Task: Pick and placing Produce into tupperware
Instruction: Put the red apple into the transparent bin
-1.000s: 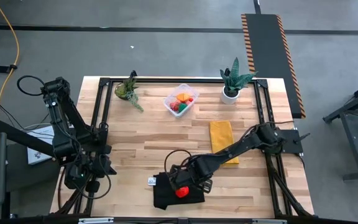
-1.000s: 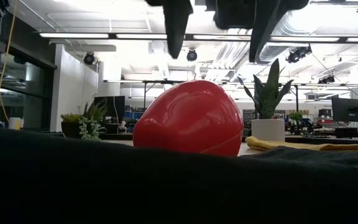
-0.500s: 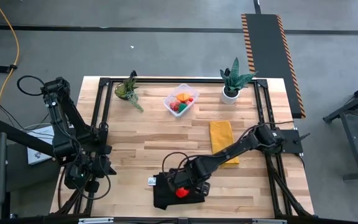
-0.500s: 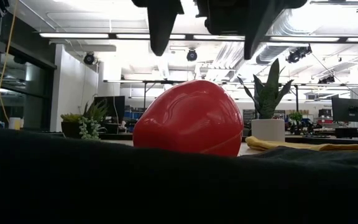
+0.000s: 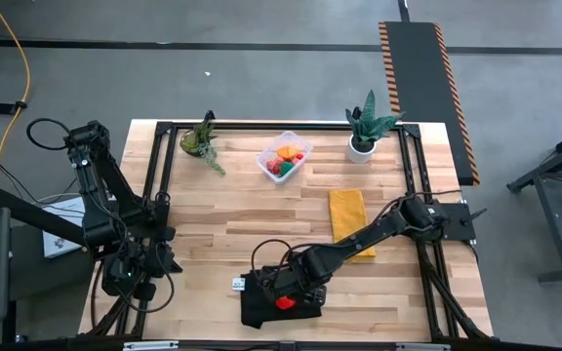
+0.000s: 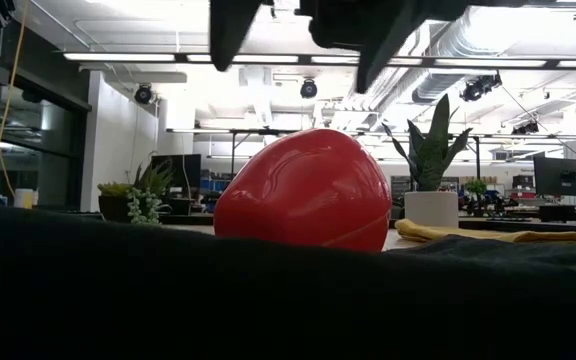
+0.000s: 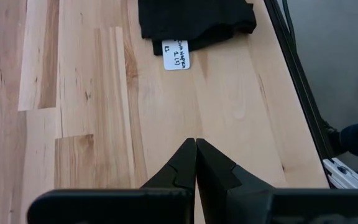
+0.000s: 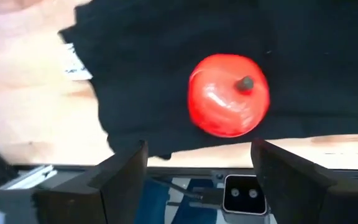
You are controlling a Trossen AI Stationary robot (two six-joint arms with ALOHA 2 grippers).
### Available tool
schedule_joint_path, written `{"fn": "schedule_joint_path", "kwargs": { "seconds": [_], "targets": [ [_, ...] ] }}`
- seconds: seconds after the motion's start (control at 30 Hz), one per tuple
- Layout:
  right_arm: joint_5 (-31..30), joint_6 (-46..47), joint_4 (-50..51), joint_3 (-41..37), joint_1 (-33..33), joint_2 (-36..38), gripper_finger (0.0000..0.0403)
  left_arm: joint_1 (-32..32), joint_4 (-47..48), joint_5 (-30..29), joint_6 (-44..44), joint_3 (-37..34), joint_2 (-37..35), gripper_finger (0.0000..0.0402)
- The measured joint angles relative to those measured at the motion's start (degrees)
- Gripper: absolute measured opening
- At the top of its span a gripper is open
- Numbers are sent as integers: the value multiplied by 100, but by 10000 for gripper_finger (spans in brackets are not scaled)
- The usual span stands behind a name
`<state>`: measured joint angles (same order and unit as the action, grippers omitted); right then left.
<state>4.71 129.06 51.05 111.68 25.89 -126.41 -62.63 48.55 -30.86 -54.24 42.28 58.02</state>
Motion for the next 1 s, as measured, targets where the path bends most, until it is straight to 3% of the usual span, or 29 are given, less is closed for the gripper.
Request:
{"fn": "schedule_joint_path", "kwargs": {
  "seconds": [0.2,0.8,1.0],
  "targets": [
    [-4,-137,-511,0,-13,0,278,0,9,44,-2,0,0,1],
    [3,-134,-389,0,-28,0,278,0,7,42,-11,0,0,1],
    [394,-149,-248,0,-1,2,281,0,5,44,-13,0,0,1]
  ]
}}
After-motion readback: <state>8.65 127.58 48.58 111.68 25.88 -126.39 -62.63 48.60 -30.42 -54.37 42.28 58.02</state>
